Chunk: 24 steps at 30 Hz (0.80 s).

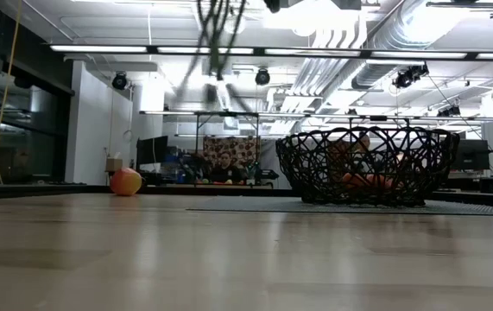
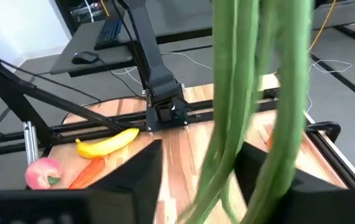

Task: Build produce basket
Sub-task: Put the leaf lettuce into the wire basket

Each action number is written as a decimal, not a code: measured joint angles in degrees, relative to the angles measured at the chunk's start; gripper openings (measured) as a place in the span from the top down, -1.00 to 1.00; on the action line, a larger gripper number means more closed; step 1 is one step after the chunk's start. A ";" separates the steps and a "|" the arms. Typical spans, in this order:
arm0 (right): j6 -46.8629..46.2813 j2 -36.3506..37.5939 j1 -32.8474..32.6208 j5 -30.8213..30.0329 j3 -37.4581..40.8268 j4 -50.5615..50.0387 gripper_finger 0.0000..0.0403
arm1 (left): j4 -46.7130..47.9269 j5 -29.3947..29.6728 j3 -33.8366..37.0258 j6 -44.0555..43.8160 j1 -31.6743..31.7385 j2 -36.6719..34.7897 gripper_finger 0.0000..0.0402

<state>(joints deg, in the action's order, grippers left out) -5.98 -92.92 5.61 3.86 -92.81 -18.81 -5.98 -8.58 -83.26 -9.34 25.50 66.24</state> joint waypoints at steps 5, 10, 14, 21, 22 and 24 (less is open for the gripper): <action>0.85 -2.26 -0.49 -4.75 0.00 0.20 -0.25 | 0.26 -0.07 -1.40 -0.04 -0.02 0.02 0.96; 0.57 -4.89 -0.37 -7.41 0.00 3.72 -0.36 | 0.42 -0.36 -2.31 -0.95 -0.07 0.04 0.96; 0.43 -7.04 -0.57 -9.97 0.00 7.13 -0.38 | 0.44 -0.37 -3.35 -0.96 -0.07 0.06 0.96; -0.56 -11.35 -0.53 -11.77 0.02 11.09 -0.38 | 0.55 -0.37 -5.51 -0.51 -0.07 0.07 0.96; -0.57 -11.68 -0.55 -11.78 0.02 11.34 -0.38 | 0.57 -0.39 -5.72 -0.50 -0.07 0.07 0.96; -0.63 -12.66 -0.55 -12.21 0.02 12.95 -0.38 | 0.47 -0.85 -5.87 -0.52 -0.07 0.07 0.96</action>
<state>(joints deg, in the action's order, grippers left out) -6.61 -105.58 5.06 -8.35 -92.79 -5.86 -5.50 -9.43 -89.14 -9.86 25.43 66.30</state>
